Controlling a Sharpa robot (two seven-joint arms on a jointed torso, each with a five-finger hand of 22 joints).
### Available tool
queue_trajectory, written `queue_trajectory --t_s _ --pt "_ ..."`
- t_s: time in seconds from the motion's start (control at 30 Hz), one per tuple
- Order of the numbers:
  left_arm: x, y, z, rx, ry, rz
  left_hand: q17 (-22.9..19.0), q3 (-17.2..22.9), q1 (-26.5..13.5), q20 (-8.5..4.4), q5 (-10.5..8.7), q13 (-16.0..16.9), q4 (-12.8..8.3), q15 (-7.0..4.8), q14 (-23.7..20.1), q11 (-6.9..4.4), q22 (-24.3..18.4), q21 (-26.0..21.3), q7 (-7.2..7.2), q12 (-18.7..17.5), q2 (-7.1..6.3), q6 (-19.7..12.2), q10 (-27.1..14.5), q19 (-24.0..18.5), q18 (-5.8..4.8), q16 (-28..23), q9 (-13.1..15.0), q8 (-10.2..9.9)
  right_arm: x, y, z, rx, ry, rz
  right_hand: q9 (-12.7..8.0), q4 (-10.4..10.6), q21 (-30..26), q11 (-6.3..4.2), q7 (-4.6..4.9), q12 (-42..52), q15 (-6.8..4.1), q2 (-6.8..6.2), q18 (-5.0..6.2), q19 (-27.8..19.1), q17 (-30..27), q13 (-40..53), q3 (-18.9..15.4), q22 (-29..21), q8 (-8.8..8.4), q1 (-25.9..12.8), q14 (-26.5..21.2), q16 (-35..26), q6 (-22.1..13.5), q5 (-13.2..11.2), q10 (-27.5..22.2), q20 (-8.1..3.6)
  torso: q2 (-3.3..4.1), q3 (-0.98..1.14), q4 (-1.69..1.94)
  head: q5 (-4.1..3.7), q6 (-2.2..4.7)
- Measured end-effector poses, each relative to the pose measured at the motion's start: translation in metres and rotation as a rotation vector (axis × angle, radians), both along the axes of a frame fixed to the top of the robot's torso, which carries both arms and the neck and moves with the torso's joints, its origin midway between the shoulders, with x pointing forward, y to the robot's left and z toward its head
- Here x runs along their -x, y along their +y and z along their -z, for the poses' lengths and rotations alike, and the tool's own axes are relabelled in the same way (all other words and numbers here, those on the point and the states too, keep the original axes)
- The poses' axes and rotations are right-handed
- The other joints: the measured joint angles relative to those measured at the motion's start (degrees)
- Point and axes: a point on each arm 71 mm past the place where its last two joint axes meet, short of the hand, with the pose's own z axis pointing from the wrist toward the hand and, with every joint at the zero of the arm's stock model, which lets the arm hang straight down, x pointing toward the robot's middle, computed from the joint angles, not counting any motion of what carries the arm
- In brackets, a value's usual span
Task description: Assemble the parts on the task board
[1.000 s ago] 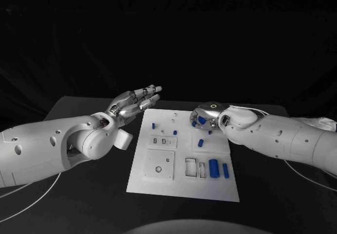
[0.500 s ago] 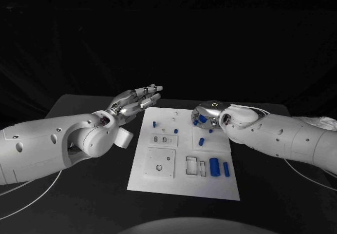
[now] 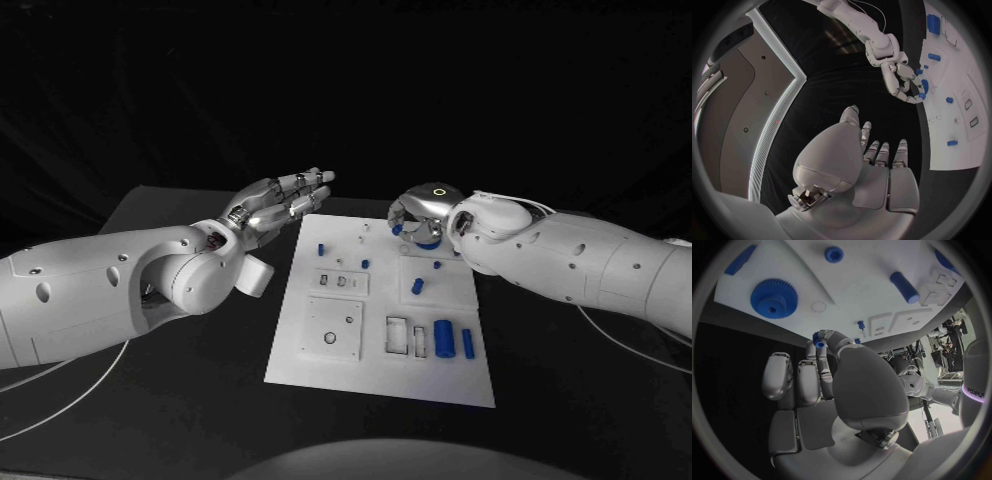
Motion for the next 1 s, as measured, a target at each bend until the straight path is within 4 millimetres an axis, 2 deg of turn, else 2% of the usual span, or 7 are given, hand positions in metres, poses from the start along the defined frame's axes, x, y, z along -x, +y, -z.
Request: queue_trajectory --t_s 0.3,0.63,1.0 --pt "-0.001 0.001 0.0 -0.003 0.0 -0.005 0.0 0.0 0.0 0.0 0.0 0.0 0.0 0.0 0.0 0.0 0.0 0.2 0.03 0.0 0.0 0.2 0.0 0.0 0.0 0.0 0.0 0.0 -0.013 0.027 -0.006 -0.005 0.008 0.011 0.3 0.0 0.0 0.06 0.01 0.0 0.0 0.23 0.0 0.0 -0.3 0.0 0.0 -0.2 -0.01 -0.2 0.0 0.0 0.0 -0.4 0.1 0.0 -0.01 0.01 0.1 0.44 -0.34" --pt "-0.001 0.003 0.0 -0.003 -0.001 -0.01 0.0 0.0 0.0 0.0 0.0 0.0 0.0 0.0 0.0 0.0 0.0 0.2 0.03 0.0 0.0 0.2 0.0 0.0 0.0 0.0 0.0 0.0 -0.023 0.044 -0.005 -0.001 0.021 0.035 0.6 -0.1 0.0 0.19 0.08 -0.3 0.0 0.29 0.0 0.0 -0.4 0.3 -0.1 -0.2 -0.03 -0.3 0.0 0.0 -0.1 -0.6 0.2 0.0 -0.01 0.01 0.07 -0.46 -0.56" --pt "0.001 0.003 0.0 -0.002 -0.001 -0.009 0.0 0.0 0.2 0.0 0.0 0.0 0.0 0.0 0.0 0.0 0.0 0.2 0.03 0.0 -0.21 0.2 0.0 0.0 0.0 0.0 0.0 0.2 -0.027 0.052 0.001 0.007 0.038 0.063 0.6 -0.1 -0.2 0.19 0.24 -0.9 0.01 0.28 0.0 0.0 -0.6 0.9 -0.1 -0.4 -0.36 -0.3 0.0 -0.2 -0.3 -0.9 0.2 0.0 0.0 0.01 0.01 -0.68 -0.73"
